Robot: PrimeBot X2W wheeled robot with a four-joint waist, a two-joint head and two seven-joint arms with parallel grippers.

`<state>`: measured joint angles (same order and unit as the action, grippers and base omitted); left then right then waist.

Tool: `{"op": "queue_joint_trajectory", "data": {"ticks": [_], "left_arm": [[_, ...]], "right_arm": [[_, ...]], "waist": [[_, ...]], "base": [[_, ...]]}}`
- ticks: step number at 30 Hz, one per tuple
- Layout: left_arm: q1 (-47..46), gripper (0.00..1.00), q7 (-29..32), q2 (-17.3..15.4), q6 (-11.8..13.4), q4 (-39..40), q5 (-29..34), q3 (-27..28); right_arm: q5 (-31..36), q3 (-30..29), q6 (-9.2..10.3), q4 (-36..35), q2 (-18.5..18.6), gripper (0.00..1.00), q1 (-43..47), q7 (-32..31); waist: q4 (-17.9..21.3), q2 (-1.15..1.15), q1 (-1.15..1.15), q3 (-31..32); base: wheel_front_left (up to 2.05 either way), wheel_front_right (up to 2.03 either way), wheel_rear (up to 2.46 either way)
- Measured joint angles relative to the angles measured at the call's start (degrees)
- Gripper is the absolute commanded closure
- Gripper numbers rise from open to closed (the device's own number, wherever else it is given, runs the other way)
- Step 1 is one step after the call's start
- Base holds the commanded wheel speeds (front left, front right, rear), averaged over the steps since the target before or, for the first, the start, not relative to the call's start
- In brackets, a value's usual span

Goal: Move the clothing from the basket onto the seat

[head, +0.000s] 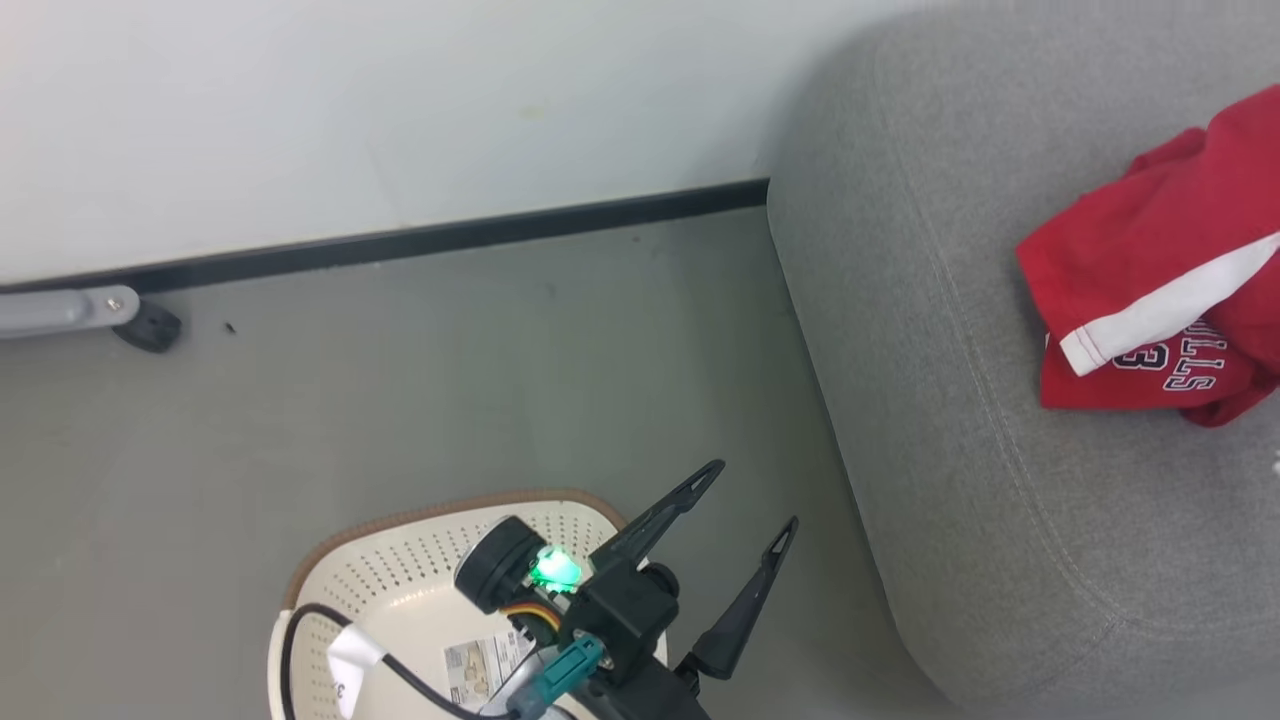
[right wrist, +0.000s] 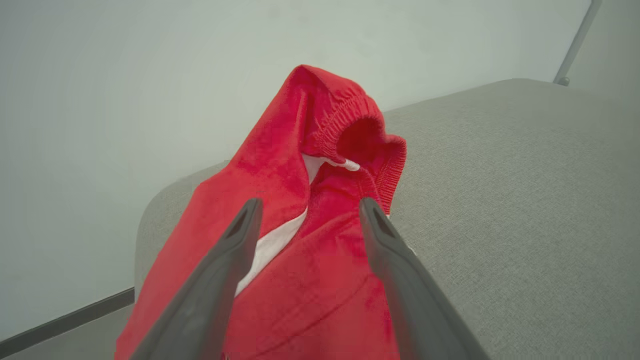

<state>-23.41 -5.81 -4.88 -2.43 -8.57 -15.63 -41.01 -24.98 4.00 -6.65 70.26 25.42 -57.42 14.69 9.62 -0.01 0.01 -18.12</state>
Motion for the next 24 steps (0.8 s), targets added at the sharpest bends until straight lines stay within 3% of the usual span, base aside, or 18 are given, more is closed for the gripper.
{"op": "queue_joint_trajectory", "data": {"ticks": [13, 24], "left_arm": [[6.9, 0.00, -1.9, -0.9, 4.1, -0.5, -2.5, 4.0], [12.3, 0.00, -3.4, -3.3, 7.7, -0.3, -5.1, 10.8]], "right_arm": [[0.9, 3.0, -0.43, -8.8, -7.8, 0.00, 13.2, 0.0], [3.0, 4.9, -0.43, -21.5, -11.2, 0.00, 25.5, 0.0]], "waist": [[-3.1, 0.00, -0.01, 7.6], [-5.7, 0.00, -0.01, 12.0]], "base": [[0.00, 0.00, 0.00], [0.00, 0.00, 0.00]]}}
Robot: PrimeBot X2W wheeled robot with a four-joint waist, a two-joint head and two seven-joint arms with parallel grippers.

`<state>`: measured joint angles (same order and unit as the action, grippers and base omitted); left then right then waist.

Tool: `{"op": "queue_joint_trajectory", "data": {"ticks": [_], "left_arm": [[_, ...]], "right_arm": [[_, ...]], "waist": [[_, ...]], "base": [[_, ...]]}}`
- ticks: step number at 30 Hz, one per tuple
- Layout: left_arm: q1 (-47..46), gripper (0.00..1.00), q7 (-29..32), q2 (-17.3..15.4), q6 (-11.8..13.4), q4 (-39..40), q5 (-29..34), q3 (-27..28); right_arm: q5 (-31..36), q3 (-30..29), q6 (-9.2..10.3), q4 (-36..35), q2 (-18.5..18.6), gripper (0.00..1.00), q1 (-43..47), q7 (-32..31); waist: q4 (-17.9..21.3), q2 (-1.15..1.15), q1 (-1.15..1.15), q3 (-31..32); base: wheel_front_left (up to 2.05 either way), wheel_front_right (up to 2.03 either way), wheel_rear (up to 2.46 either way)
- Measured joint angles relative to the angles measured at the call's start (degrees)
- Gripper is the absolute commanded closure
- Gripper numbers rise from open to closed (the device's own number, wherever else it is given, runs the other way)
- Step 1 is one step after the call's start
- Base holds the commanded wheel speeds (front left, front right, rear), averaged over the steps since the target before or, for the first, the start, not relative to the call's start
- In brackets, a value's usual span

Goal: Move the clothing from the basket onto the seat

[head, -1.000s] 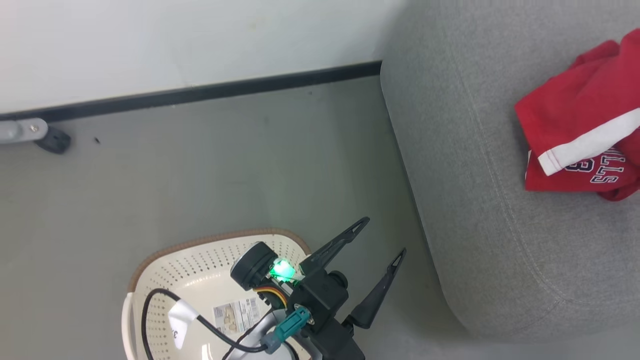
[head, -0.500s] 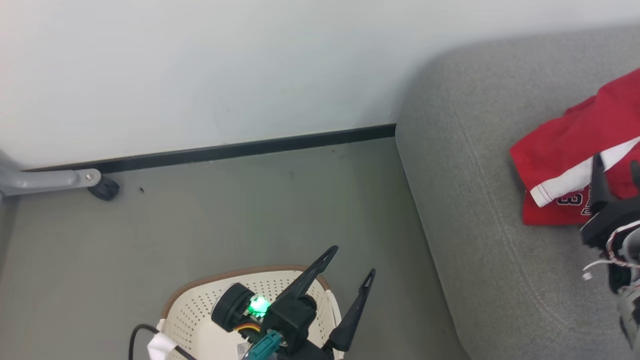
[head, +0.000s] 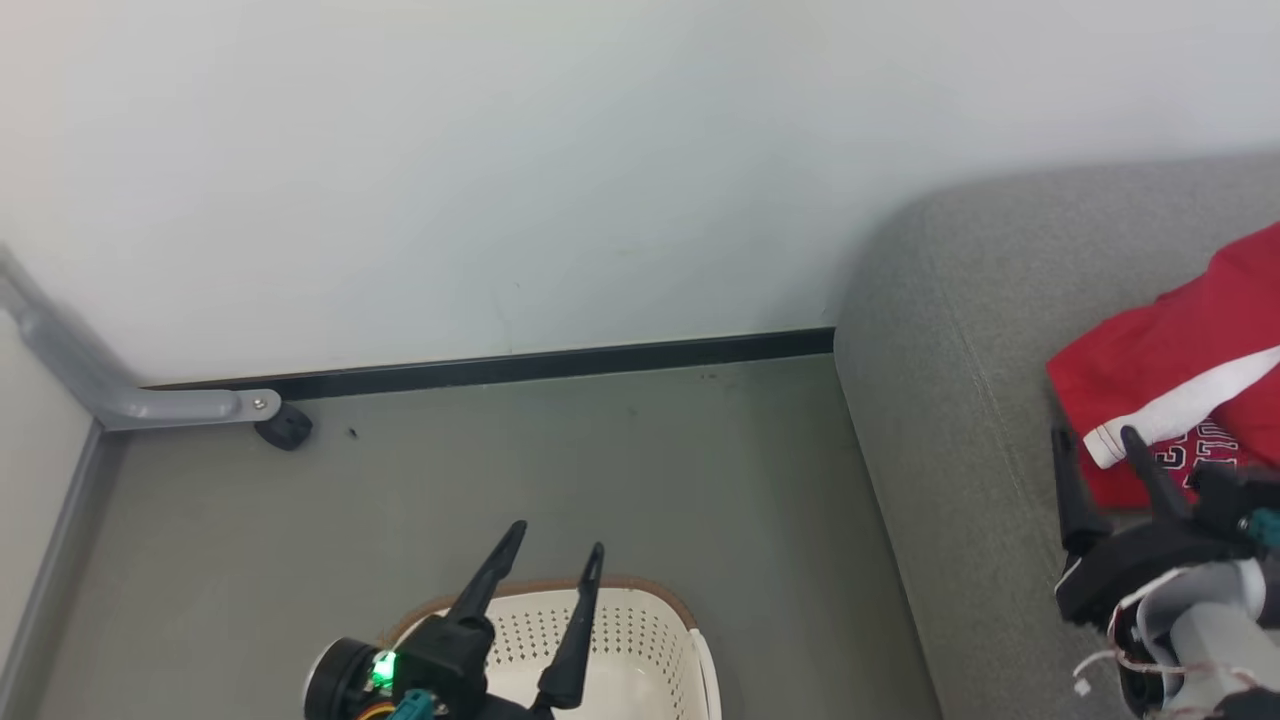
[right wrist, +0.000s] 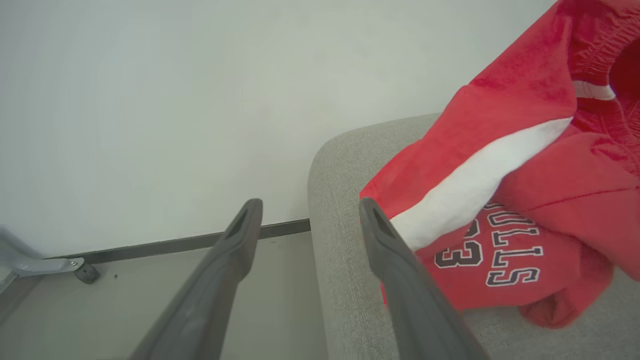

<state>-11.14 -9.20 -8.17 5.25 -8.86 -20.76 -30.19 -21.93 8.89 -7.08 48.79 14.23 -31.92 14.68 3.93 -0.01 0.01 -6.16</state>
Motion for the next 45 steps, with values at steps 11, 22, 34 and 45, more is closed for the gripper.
{"op": "queue_joint_trajectory", "data": {"ticks": [11, 22, 34, 45], "left_arm": [[4.1, 0.00, -0.5, -0.6, 1.3, -0.9, -0.5, 4.6], [8.0, 0.00, -0.5, -0.2, 1.6, -2.8, -0.9, 8.1], [9.4, 0.00, -0.8, 1.0, 1.8, -4.6, -1.0, 12.0], [10.4, 0.00, -1.1, 1.9, 1.8, -5.6, -0.8, 13.2]], "right_arm": [[2.9, 1.1, 0.64, -11.8, -1.9, 0.00, 12.3, 0.0], [6.1, 2.3, 3.16, -21.4, -2.2, 0.00, 20.5, 0.0], [7.4, 0.5, 5.90, -29.9, -1.4, 0.00, 26.3, 0.0], [7.8, -0.6, 7.09, -34.6, -0.5, 0.00, 28.3, 0.0]], "waist": [[-1.8, 0.00, 0.00, 2.7], [-2.5, 0.01, 0.00, 5.0], [-2.8, 0.01, -0.01, 5.7], [-3.4, 0.01, -0.01, 5.8]], "base": [[0.00, 0.00, 0.00], [0.00, 0.00, 0.00], [0.00, 0.00, 0.00], [0.00, 0.00, 0.00]]}}
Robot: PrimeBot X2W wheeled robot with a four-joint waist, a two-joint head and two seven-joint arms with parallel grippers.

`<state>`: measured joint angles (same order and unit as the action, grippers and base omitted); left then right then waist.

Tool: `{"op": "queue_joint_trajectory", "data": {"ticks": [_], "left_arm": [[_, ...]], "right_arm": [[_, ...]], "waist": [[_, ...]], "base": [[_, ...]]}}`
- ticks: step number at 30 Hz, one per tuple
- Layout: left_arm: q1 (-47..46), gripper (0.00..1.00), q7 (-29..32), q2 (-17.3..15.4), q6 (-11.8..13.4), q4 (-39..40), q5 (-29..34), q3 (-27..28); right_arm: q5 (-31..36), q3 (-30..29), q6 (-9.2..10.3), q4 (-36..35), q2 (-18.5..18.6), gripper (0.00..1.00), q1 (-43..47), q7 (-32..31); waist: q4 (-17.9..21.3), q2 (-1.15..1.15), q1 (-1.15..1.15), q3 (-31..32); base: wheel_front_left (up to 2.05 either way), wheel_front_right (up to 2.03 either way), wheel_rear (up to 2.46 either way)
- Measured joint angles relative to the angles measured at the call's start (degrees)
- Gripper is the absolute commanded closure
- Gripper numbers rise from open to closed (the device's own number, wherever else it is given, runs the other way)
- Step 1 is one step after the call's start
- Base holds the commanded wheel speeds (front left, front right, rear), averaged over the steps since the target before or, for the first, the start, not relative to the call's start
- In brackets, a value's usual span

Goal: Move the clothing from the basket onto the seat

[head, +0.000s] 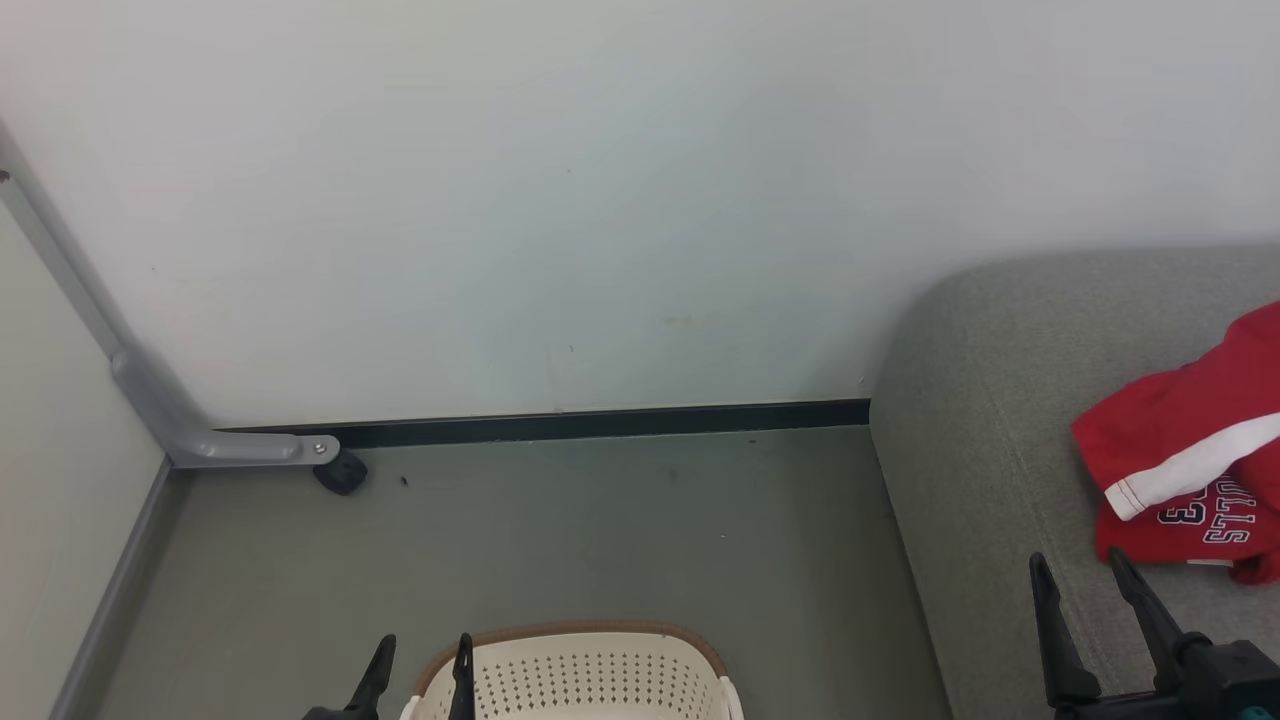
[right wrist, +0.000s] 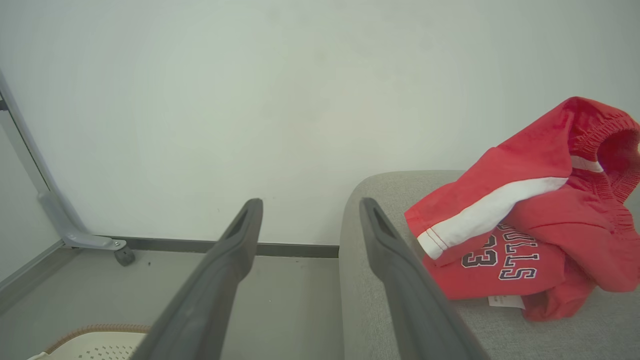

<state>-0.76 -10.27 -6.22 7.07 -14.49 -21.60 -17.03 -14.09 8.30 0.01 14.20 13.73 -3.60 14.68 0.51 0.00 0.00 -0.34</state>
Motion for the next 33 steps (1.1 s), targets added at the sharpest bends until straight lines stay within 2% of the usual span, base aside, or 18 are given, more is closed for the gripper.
{"op": "queue_joint_trajectory", "data": {"ticks": [33], "left_arm": [[0.0, 0.00, -0.4, 1.3, 0.0, -1.1, 1.3, 1.4]], "right_arm": [[-0.1, -0.5, 1.03, -4.3, 0.0, 0.00, 2.1, 0.0]], "waist": [[-0.8, 0.00, 0.00, -0.7]], "base": [[0.00, 0.00, 0.00]]}}
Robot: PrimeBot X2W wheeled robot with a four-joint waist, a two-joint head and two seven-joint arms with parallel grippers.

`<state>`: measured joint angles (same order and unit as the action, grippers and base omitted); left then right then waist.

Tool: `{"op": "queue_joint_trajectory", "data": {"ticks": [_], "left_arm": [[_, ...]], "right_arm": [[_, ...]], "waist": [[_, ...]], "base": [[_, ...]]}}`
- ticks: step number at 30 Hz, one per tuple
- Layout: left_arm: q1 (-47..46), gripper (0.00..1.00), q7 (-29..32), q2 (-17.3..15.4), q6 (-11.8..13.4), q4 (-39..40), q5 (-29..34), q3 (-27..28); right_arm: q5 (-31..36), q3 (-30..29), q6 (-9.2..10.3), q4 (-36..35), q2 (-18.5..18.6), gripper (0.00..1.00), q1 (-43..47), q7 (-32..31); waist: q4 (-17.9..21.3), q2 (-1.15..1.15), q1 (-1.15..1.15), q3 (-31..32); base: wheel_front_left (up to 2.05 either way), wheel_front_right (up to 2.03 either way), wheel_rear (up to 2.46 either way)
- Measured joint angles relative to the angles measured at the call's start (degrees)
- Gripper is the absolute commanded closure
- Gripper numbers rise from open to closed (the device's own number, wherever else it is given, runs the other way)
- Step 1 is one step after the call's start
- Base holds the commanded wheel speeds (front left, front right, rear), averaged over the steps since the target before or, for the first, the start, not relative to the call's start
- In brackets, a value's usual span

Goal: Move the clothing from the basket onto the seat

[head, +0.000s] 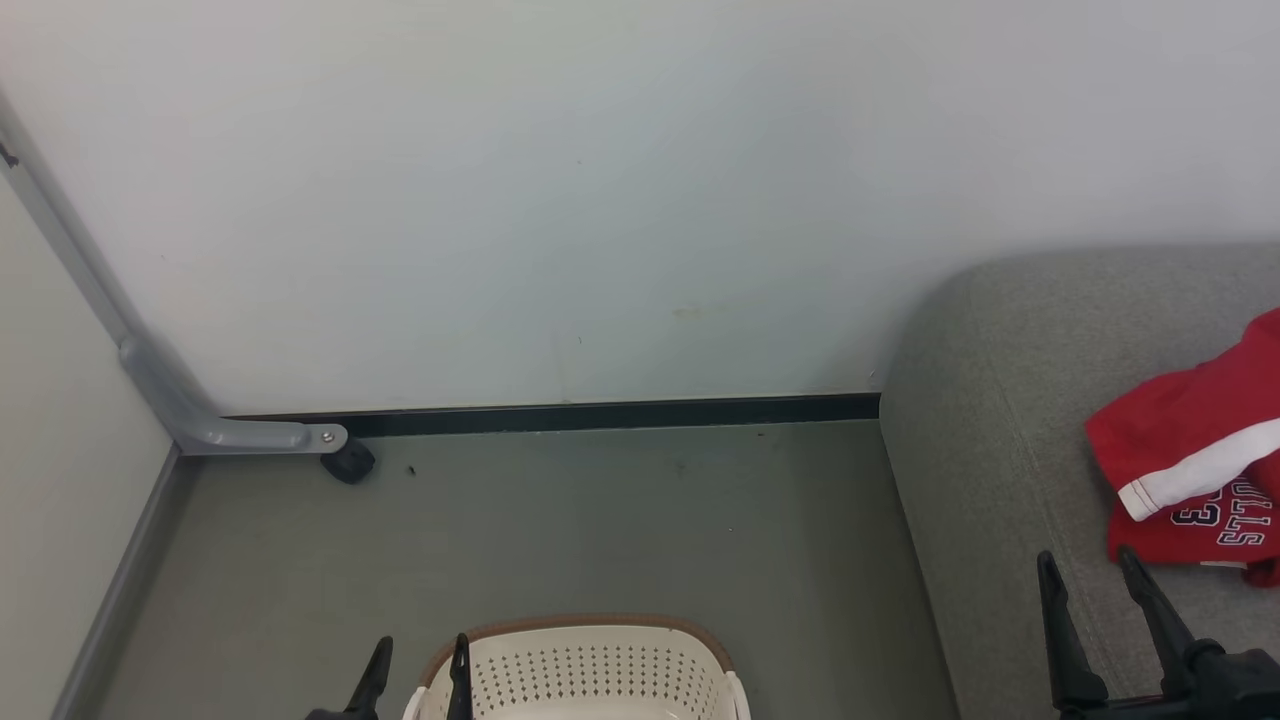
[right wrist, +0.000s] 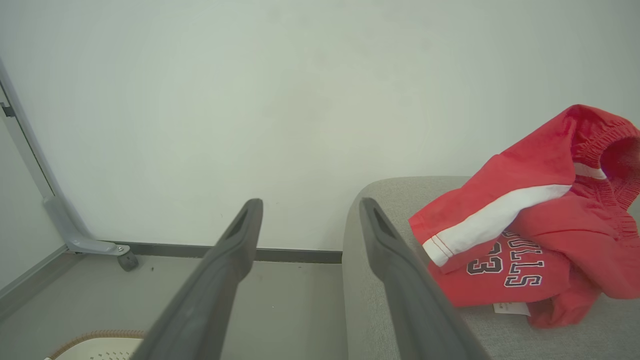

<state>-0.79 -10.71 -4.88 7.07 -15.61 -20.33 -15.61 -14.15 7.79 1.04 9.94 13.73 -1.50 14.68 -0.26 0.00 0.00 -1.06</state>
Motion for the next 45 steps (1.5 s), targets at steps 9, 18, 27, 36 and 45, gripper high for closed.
{"op": "queue_joint_trajectory", "data": {"ticks": [9, 18, 27, 36, 45], "left_arm": [[1.3, 1.00, 0.5, 0.0, -0.6, -2.3, -1.5, 0.6], [1.2, 1.00, 2.4, 0.3, -1.6, -2.4, -8.8, 2.6], [1.1, 1.00, 4.1, 0.6, -3.1, -2.4, -15.6, 4.5], [0.9, 1.00, 5.6, 0.9, -4.1, -2.4, -21.3, 6.2], [0.1, 1.00, 7.3, 1.0, -5.6, -2.4, -27.6, 8.1]], "right_arm": [[-1.6, -0.2, -0.11, 2.7, -1.9, 1.00, 1.2, -0.6], [-9.1, -1.8, -0.80, 3.5, -2.6, 1.00, 1.0, -3.0], [-16.8, -3.3, -1.55, 3.9, -3.6, 1.00, 0.9, -5.1], [-23.3, -4.6, -2.07, 4.3, -4.4, 1.00, 0.7, -6.9], [-30.5, -6.1, -2.92, 4.9, -5.4, 1.00, -0.3, -8.9]], "waist": [[0.0, 0.00, 0.00, 0.0], [0.0, 0.00, 0.00, 0.1], [0.0, 0.00, 0.00, 0.2], [0.1, 0.00, 0.00, 0.3], [0.1, 0.00, 0.00, 0.4]], "base": [[0.00, 0.00, 0.00], [0.00, 0.00, 0.00], [0.00, 0.00, 0.00], [0.00, 0.00, 0.00], [0.00, 0.00, 0.00]]}}
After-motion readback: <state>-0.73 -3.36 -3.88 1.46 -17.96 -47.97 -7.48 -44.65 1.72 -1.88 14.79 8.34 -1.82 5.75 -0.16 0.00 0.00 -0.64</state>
